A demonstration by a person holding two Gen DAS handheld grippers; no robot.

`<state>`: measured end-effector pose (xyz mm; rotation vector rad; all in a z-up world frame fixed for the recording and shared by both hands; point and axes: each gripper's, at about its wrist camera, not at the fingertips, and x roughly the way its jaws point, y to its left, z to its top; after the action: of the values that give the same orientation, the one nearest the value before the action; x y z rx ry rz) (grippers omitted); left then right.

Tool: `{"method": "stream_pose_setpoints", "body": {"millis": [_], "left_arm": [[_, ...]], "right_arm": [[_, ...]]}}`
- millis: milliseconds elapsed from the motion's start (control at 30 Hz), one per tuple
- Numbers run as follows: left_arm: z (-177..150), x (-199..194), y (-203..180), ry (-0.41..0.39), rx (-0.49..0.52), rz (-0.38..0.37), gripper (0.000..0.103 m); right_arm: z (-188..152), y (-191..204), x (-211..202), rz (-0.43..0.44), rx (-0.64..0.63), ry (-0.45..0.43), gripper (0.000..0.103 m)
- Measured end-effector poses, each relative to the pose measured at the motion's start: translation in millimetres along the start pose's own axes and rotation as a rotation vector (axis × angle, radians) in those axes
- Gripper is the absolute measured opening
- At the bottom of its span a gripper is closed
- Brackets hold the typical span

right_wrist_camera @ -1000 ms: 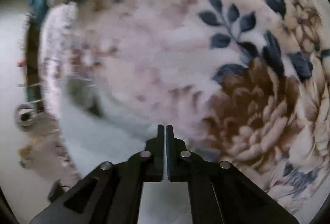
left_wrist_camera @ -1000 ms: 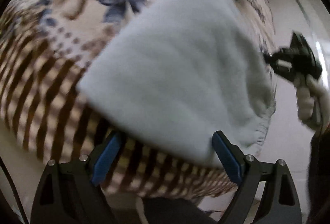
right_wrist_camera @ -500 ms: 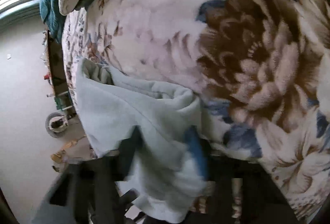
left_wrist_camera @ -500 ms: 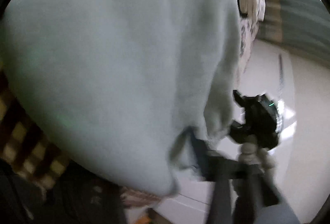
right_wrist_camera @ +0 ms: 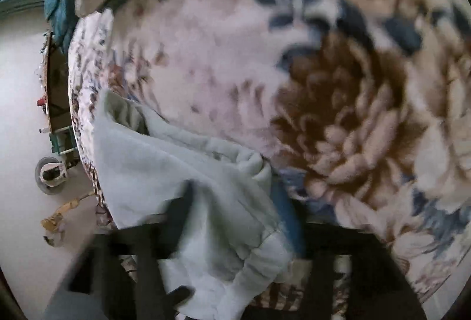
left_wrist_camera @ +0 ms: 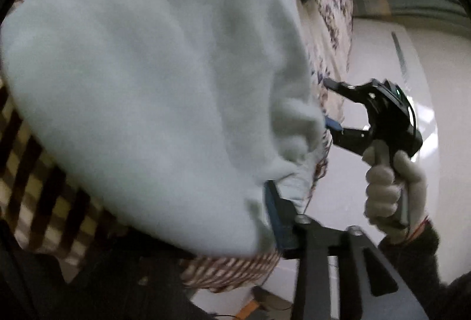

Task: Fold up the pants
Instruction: 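Grasp the pants edge with the left gripper while the right gripper pinches the leg fabric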

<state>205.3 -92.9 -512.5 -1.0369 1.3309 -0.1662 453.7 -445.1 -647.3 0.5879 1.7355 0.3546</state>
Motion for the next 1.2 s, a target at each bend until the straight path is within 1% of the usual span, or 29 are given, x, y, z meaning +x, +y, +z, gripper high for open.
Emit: {"method": "stream_pose_setpoints", "body": {"millis": [33, 133, 200, 267, 300, 333, 367, 400, 433, 467, 500, 567, 600, 633, 667, 700, 733, 767, 800, 833, 867, 933, 967, 1000, 1033, 1067, 1100, 1133, 1200], "left_arm": [[-2, 0, 0, -0.004, -0.009, -0.007, 0.048], [-7, 12, 5, 0.011, -0.012, 0.007, 0.049], [-9, 18, 11, 0.028, -0.029, 0.01, 0.049], [-10, 20, 11, 0.015, -0.027, 0.022, 0.047], [-12, 18, 14, 0.007, -0.022, 0.018, 0.047], [-15, 15, 16, -0.011, -0.007, 0.038, 0.037], [-18, 15, 17, -0.015, 0.011, 0.053, 0.022], [-19, 17, 20, -0.008, 0.026, 0.073, 0.02], [-21, 19, 25, -0.002, 0.034, 0.089, 0.019], [-23, 23, 32, 0.011, 0.034, 0.092, 0.019], [-26, 25, 38, 0.027, 0.03, 0.104, 0.019], [-24, 24, 45, 0.056, -0.01, 0.09, 0.024], [-23, 18, 49, 0.07, -0.051, 0.075, 0.028], [-22, 11, 51, 0.066, -0.081, 0.065, 0.034], [-21, -1, 51, 0.046, -0.109, 0.052, 0.039], [-20, -17, 49, 0.009, -0.125, 0.035, 0.042], [-20, -29, 46, -0.023, -0.129, 0.027, 0.05], [-19, -49, 43, -0.092, -0.131, 0.026, 0.056], [-18, -62, 43, -0.143, -0.135, 0.028, 0.058], [-16, -73, 45, -0.192, -0.143, 0.034, 0.061], [-11, -83, 50, -0.254, -0.157, 0.038, 0.062], [0, -85, 66, -0.293, -0.191, 0.063, 0.062], [-2, -89, 73, -0.301, -0.202, 0.061, 0.059], [1, -87, 83, -0.323, -0.218, 0.061, 0.058], [1, -85, 88, -0.336, -0.217, 0.075, 0.037], [1, -80, 94, -0.318, -0.194, 0.104, 0.03], [3, -76, 91, -0.305, -0.161, 0.146, 0.03], [4, -73, 86, -0.297, -0.133, 0.16, 0.03], [-4, -72, 92, -0.266, -0.113, 0.174, 0.03]], "right_arm": [[-1, 3, -8, 0.017, -0.012, -0.023, 0.075], [5, 10, -3, 0.078, -0.012, -0.012, 0.074], [16, 19, 17, 0.083, -0.038, 0.016, 0.075], [25, 36, 39, 0.075, -0.083, 0.041, 0.073], [29, 51, 52, 0.086, -0.152, 0.066, 0.06], [30, 61, 58, 0.09, -0.203, 0.071, 0.045], [29, 79, 68, 0.065, -0.306, 0.085, 0.025], [28, 87, 74, 0.009, -0.358, 0.089, 0.022], [30, 91, 76, -0.044, -0.373, 0.075, 0.019], [38, 87, 75, -0.072, -0.337, 0.054, 0.017], [46, 81, 73, -0.084, -0.295, 0.038, 0.001], [56, 76, 72, -0.155, -0.273, 0.038, 0.001], [61, 74, 67, -0.124, -0.253, 0.056, 0.002], [62, 75, 63, -0.089, -0.248, 0.065, 0.002], [62, 82, 54, -0.034, -0.26, 0.082, 0.008], [62, 89, 49, -0.005, -0.272, 0.096, 0.033], [61, 94, 45, 0.012, -0.278, 0.102, 0.054], [60, 100, 40, 0.039, -0.29, 0.102, 0.087], [57, 109, 37, 0.085, -0.312, 0.096, 0.089], [55, 117, 39, 0.13, -0.331, 0.109, 0.089], [53, 126, 47, 0.15, -0.344, 0.138, 0.089], [48, 139, 64, 0.106, -0.368, 0.167, 0.087], [46, 142, 73, 0.083, -0.386, 0.181, 0.078], [45, 146, 87, 0.055, -0.406, 0.203, 0.053], [44, 147, 94, 0.041, -0.415, 0.205, 0.043], [42, 152, 100, 0.031, -0.437, 0.207, 0.032], [44, 155, 100, -0.016, -0.452, 0.18, 0.028], [46, 155, 101, -0.035, -0.45, 0.162, 0.028], [53, 152, 105, -0.05, -0.411, 0.155, 0.028]]}}
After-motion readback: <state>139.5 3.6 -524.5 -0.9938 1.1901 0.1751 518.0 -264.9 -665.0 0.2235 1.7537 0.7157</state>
